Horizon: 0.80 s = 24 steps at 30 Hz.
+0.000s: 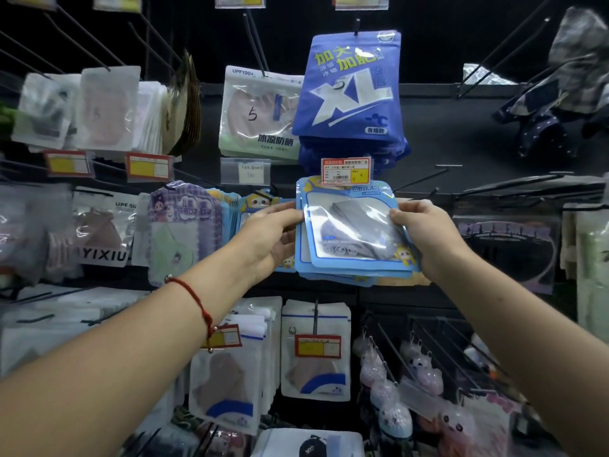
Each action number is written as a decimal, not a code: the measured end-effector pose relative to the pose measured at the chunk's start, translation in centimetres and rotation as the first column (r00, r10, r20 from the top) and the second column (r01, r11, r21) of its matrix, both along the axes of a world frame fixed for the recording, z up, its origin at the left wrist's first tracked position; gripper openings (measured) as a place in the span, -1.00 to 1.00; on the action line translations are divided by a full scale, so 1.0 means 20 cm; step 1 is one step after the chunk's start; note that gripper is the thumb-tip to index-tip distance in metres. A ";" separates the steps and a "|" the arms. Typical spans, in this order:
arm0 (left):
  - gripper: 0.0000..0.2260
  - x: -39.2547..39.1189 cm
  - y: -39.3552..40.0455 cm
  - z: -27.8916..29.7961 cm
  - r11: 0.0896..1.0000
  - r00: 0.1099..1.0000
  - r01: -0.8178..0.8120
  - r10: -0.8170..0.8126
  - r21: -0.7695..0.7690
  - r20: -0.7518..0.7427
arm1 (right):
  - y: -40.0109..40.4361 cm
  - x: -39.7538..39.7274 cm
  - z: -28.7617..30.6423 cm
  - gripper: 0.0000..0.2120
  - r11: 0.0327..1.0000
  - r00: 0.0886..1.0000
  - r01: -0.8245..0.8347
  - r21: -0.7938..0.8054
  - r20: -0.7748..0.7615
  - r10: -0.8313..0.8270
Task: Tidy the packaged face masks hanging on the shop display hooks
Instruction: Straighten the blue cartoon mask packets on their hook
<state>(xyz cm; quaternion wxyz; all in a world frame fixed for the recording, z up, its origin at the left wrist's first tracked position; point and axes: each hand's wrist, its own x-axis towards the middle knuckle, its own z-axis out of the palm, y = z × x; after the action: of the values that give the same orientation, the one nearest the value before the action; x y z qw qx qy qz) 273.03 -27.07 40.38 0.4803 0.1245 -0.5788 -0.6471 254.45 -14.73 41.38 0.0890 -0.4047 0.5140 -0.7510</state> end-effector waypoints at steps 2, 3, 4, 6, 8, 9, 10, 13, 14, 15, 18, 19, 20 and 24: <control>-0.77 0.01 0.02 0.01 1.000 0.999 0.014 -0.013 -0.017 0.033 | 0.01 0.00 0.00 -0.94 1.000 1.000 -0.006 0.007 -0.002 0.006; -0.75 0.01 0.04 0.02 1.000 0.999 0.018 -0.017 -0.022 0.052 | 0.01 0.00 0.01 -0.95 1.000 1.000 -0.008 0.014 -0.005 0.008; -0.73 0.02 0.05 0.03 0.999 0.998 0.025 -0.023 -0.026 0.062 | 0.02 0.00 0.01 -0.93 1.000 1.000 -0.006 0.018 -0.010 0.006; -0.72 0.03 0.09 0.05 0.998 0.996 0.059 -0.056 -0.038 0.072 | 0.02 -0.01 0.01 -0.95 1.000 0.999 0.002 0.009 -0.035 -0.002; -0.66 0.04 0.14 0.06 0.989 0.987 0.141 -0.136 -0.054 0.086 | 0.02 0.01 0.01 -0.97 1.000 0.998 0.005 -0.022 -0.065 -0.006; -0.61 0.05 0.16 0.07 0.981 0.980 0.181 -0.174 -0.073 0.092 | 0.03 0.01 0.00 -0.97 0.999 0.997 -0.002 -0.042 -0.077 -0.001; -0.58 0.05 0.18 0.07 0.974 0.976 0.208 -0.199 -0.096 0.091 | 0.03 0.02 -0.01 -0.97 0.998 0.996 -0.008 -0.059 -0.089 0.003; -0.59 0.05 0.20 0.07 0.973 0.983 0.171 -0.157 -0.154 0.095 | 0.05 0.04 -0.05 -0.94 0.996 0.995 -0.016 -0.088 -0.104 0.006; -0.60 0.05 0.19 0.06 0.977 0.987 0.131 -0.113 -0.171 0.116 | 0.06 0.04 -0.07 -0.91 0.995 0.994 -0.028 -0.093 -0.104 0.018; -0.61 0.05 0.18 0.05 0.978 0.988 0.089 -0.063 -0.189 0.141 | 0.08 0.04 -0.09 -0.90 0.995 0.994 -0.042 -0.089 -0.103 0.033; -0.73 0.07 0.15 -0.02 0.969 0.984 0.019 0.025 -0.246 0.174 | 0.10 0.02 -0.16 -0.95 0.998 0.995 -0.058 -0.027 -0.078 0.056; -0.76 0.08 0.14 -0.05 0.965 0.983 0.014 0.035 -0.262 0.181 | 0.10 0.02 -0.19 -0.97 0.998 0.996 -0.055 -0.012 -0.072 0.054; -0.78 0.09 0.14 -0.08 0.961 0.982 0.010 0.043 -0.276 0.186 | 0.10 0.03 -0.21 -0.97 0.999 0.996 -0.052 -0.006 -0.070 0.052; -0.89 0.13 0.11 -0.21 0.947 0.986 -0.079 0.121 -0.312 0.118 | 0.09 0.12 -0.31 -0.96 0.993 0.989 -0.112 0.048 -0.089 0.116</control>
<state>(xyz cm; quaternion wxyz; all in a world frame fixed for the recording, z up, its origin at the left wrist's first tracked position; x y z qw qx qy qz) 275.68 -24.91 36.19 0.4857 0.1215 -0.6962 -0.5145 256.93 -12.97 35.12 0.1166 -0.4656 0.5095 -0.7142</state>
